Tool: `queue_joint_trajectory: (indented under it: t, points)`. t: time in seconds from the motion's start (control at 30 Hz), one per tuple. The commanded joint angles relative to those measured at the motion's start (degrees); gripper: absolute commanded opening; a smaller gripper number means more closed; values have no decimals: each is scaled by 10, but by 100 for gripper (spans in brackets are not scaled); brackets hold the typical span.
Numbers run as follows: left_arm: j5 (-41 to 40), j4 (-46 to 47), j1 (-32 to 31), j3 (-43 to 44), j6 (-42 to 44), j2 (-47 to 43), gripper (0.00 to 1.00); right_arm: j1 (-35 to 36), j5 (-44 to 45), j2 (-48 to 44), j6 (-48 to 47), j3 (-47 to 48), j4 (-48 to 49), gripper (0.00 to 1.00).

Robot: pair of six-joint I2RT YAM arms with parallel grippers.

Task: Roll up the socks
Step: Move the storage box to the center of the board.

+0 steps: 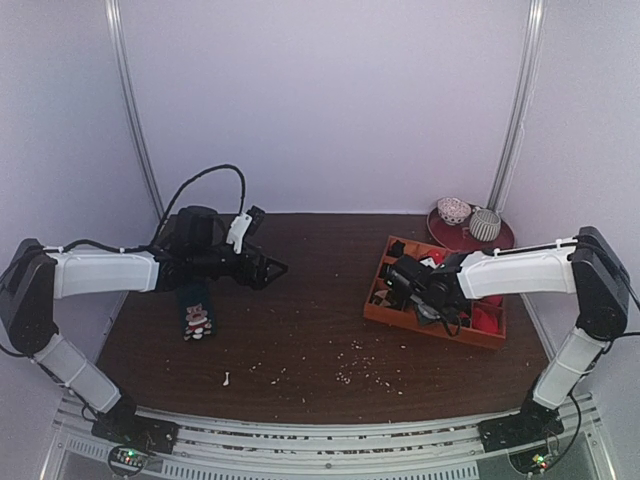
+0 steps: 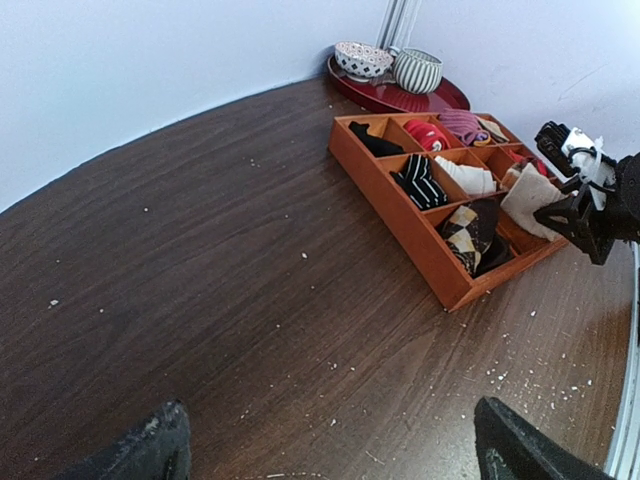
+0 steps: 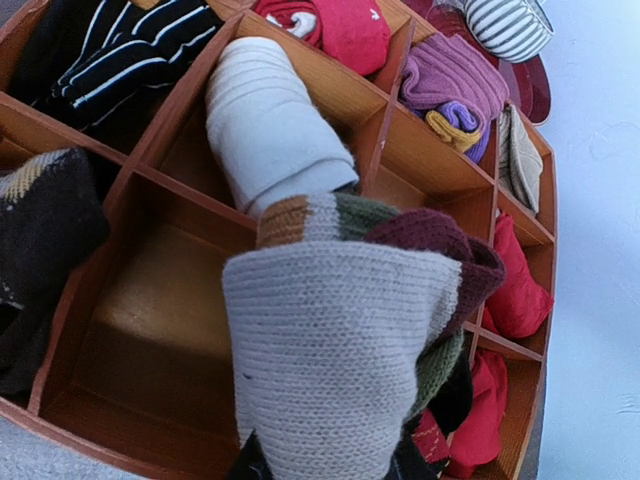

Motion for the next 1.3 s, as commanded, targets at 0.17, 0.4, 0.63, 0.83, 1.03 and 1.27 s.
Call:
queue_joint_trajectory:
  t: [0.17, 0.4, 0.63, 0.83, 1.03, 1.27]
  points:
    - [12, 4, 1, 5, 4, 2, 98, 6, -13, -73, 4, 29, -61, 0]
    - [15, 6, 1, 7, 4, 9, 98, -12, 7, -117, 8, 17, -101, 0]
    - [17, 13, 1, 1, 3, 3, 98, -37, 30, -111, 8, -2, -111, 0]
    - [19, 12, 1, 1, 3, 5, 98, -40, -2, -81, -7, -17, -51, 0]
    - [17, 8, 1, 0, 4, 1, 98, -40, -47, -34, -19, -18, 14, 0]
    - [17, 7, 1, -2, 4, 2, 98, -36, -108, -14, -23, -22, 68, 0]
